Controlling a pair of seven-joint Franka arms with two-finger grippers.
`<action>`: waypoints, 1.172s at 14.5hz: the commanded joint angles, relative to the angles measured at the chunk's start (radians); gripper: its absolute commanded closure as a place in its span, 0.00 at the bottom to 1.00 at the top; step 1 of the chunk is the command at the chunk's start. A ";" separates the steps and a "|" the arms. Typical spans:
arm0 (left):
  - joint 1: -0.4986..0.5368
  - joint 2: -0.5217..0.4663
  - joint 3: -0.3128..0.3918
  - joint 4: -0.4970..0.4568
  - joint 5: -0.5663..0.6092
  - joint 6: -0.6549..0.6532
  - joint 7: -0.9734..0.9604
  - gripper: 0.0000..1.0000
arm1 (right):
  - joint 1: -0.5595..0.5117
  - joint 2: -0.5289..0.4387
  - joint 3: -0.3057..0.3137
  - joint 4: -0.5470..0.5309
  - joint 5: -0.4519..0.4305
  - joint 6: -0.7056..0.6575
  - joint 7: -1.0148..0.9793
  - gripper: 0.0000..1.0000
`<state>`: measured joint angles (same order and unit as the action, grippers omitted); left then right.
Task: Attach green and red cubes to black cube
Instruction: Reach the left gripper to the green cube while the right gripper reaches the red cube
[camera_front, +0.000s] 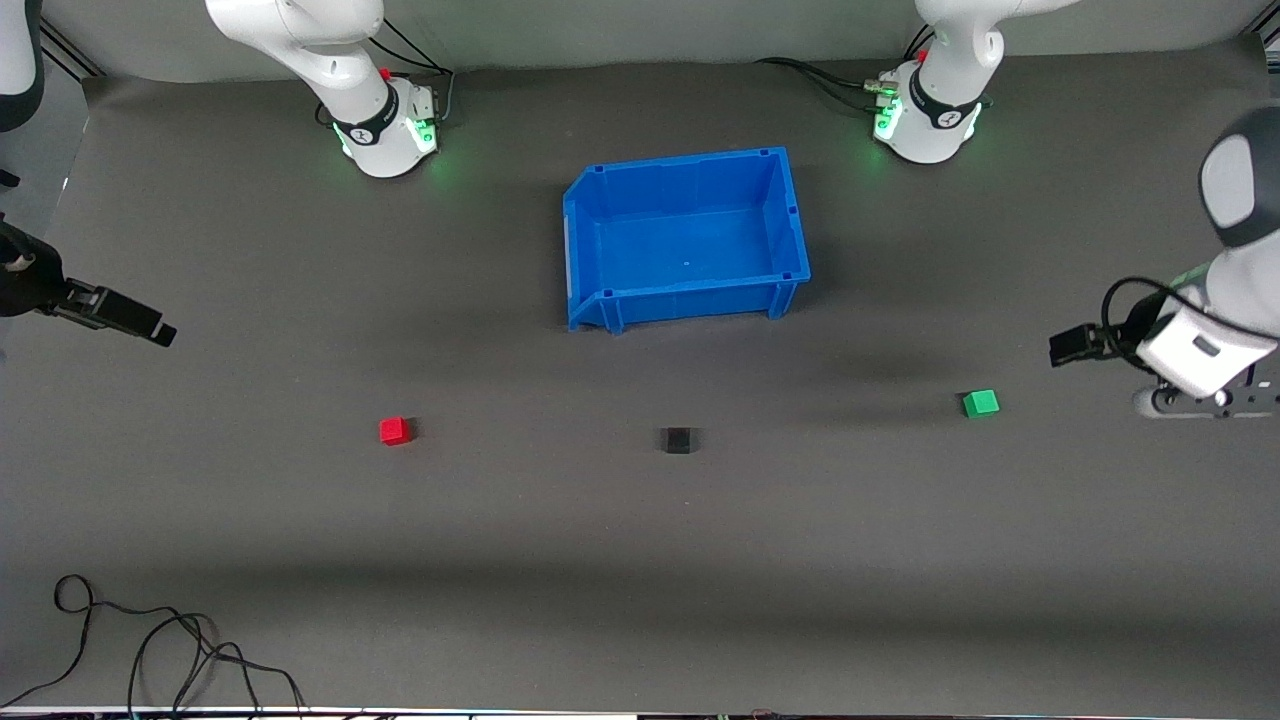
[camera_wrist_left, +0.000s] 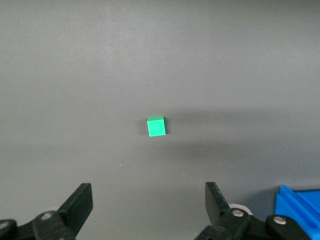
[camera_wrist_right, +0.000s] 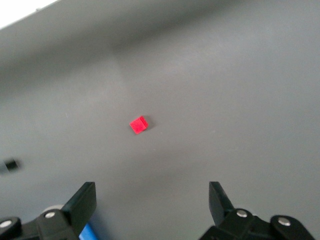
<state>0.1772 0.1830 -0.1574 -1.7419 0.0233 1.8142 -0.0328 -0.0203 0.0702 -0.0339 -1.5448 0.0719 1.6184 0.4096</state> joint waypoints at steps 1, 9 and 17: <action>0.033 0.071 -0.002 0.012 -0.008 0.084 -0.015 0.00 | 0.011 0.057 -0.009 0.063 0.058 0.001 0.345 0.00; 0.016 0.235 -0.004 -0.199 0.000 0.434 -0.025 0.00 | 0.010 0.239 -0.015 0.006 0.311 0.021 0.850 0.00; 0.001 0.348 -0.001 -0.220 0.047 0.488 -0.147 0.43 | 0.059 0.465 -0.011 -0.198 0.388 0.455 0.795 0.00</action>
<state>0.1988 0.5522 -0.1654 -1.9423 0.0347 2.2931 -0.1339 0.0168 0.4903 -0.0371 -1.7293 0.4310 2.0130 1.2299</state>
